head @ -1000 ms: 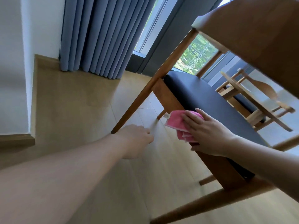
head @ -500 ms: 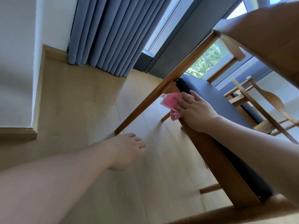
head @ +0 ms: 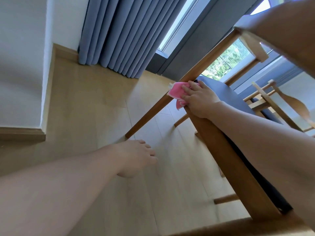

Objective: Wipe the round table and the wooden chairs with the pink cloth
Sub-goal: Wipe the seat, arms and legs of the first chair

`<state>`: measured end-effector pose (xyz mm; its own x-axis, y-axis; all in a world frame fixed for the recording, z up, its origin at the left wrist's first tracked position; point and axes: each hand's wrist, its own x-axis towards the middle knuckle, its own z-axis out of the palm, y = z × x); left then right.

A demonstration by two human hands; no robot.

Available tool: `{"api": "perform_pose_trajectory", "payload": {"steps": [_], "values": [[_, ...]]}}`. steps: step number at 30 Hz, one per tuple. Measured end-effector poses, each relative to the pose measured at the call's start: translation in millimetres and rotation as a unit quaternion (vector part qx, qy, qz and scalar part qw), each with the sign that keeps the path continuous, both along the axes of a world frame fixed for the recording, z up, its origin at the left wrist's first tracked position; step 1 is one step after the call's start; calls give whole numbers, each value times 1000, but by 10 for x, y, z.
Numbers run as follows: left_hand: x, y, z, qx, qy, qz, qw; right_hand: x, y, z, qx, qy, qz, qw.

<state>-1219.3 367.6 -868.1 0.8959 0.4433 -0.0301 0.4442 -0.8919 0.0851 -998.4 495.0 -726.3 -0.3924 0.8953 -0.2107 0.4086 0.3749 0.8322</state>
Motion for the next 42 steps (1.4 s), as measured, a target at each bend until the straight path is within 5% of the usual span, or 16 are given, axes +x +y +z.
{"api": "perform_pose_trajectory", "payload": {"steps": [31,42], "values": [[710,-873,274,-15,43,-137,990,1161,-2980,223,-214,-13,-31,976],[731,-823,200,-8,34,-144,989,1344,-3225,328,-233,9,-19,972]]}}
